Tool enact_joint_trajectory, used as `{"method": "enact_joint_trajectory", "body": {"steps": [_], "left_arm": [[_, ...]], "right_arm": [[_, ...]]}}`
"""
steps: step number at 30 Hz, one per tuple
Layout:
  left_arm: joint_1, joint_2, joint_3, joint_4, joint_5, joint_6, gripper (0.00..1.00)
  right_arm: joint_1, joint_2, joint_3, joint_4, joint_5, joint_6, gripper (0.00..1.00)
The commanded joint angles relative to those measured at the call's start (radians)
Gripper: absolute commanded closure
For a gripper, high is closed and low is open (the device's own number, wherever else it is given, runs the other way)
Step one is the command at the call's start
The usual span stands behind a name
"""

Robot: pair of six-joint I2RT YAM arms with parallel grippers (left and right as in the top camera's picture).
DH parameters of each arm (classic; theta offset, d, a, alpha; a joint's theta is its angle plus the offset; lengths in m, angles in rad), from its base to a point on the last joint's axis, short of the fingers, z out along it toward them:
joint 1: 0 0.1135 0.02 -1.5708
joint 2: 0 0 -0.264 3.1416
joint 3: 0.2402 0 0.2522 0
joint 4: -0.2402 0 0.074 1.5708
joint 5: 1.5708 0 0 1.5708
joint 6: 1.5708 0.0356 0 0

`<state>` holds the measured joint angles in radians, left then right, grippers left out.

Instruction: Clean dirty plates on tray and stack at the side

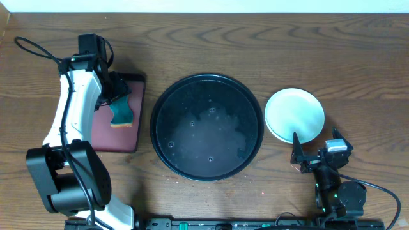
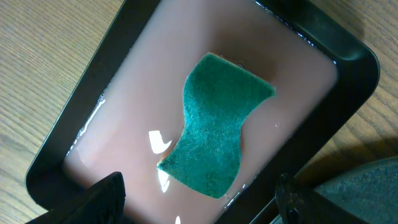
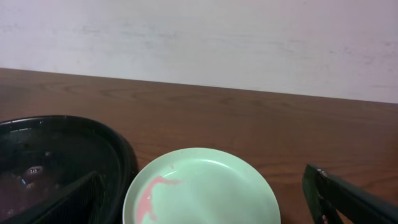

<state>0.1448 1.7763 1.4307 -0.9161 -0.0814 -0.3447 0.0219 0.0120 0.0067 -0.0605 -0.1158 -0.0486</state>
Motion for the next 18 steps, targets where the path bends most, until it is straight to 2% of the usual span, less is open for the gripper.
{"method": "enact_joint_trajectory", "body": {"steps": [1, 11, 18], "left_arm": [[0.001, 0.008, -0.001, -0.002, -0.006, -0.016, 0.22], [-0.002, -0.040, -0.001, -0.002, -0.006, -0.016, 0.22], [-0.001, -0.305, -0.001, -0.002, -0.006, -0.016, 0.22]], "right_arm": [[0.011, -0.006, -0.001, -0.004, 0.004, -0.008, 0.01], [0.011, -0.006, -0.001, -0.004, 0.004, -0.008, 0.01], [0.011, -0.006, -0.001, -0.004, 0.003, -0.008, 0.01]]}}
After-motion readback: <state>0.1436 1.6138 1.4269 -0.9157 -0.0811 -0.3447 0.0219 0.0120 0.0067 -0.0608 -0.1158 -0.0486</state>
